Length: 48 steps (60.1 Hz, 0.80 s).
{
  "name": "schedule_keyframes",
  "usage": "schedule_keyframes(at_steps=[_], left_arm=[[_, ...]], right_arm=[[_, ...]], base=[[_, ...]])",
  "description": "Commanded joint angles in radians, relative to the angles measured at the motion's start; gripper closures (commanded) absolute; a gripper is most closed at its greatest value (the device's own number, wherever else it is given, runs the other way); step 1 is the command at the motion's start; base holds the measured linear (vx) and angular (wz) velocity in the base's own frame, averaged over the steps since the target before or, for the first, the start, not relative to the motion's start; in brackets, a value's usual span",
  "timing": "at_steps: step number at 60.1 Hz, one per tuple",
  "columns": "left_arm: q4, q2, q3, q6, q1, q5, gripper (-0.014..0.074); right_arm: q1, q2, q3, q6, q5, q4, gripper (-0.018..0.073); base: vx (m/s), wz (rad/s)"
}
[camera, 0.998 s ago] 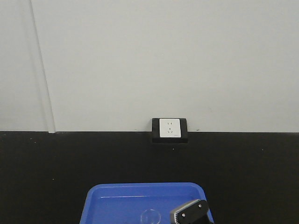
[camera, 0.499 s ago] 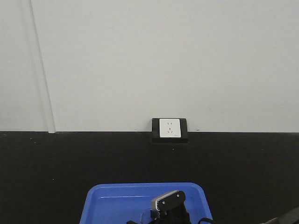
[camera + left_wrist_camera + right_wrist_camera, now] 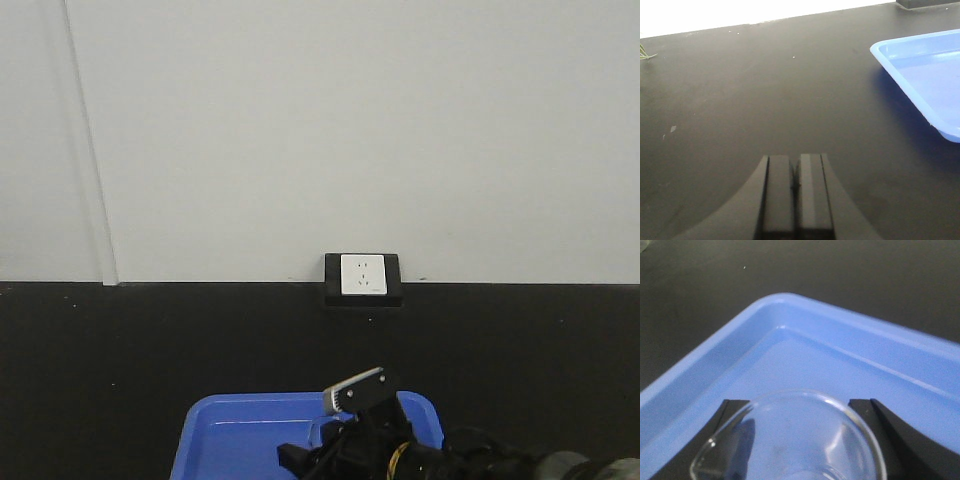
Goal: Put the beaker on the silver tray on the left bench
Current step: 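Close the right gripper around the clear glass beaker, then lift the beaker out of the blue tray with the right gripper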
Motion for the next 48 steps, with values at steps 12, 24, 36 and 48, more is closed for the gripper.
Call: schedule_keyframes(at_steps=[12, 24, 36, 48], left_arm=[[-0.003, -0.007, 0.02, -0.002, -0.007, -0.075, 0.0595], [-0.003, -0.007, 0.02, -0.002, -0.007, -0.075, 0.0595], [-0.003, -0.007, 0.02, -0.002, -0.007, -0.075, 0.0595], [-0.003, -0.007, 0.02, -0.002, -0.007, -0.075, 0.0595]], right_arm=[[0.0, -0.452, -0.021, 0.087, 0.53, -0.067, 0.0573], [0.0, -0.759, 0.121, 0.081, 0.651, -0.071, 0.057], [0.0, -1.074, 0.36, 0.097, 0.684, -0.067, 0.0571], [0.0, -1.274, 0.491, 0.097, 0.689, -0.071, 0.0571]], base=[[0.0, 0.0], [0.0, 0.0], [0.0, 0.0], [0.0, 0.0]])
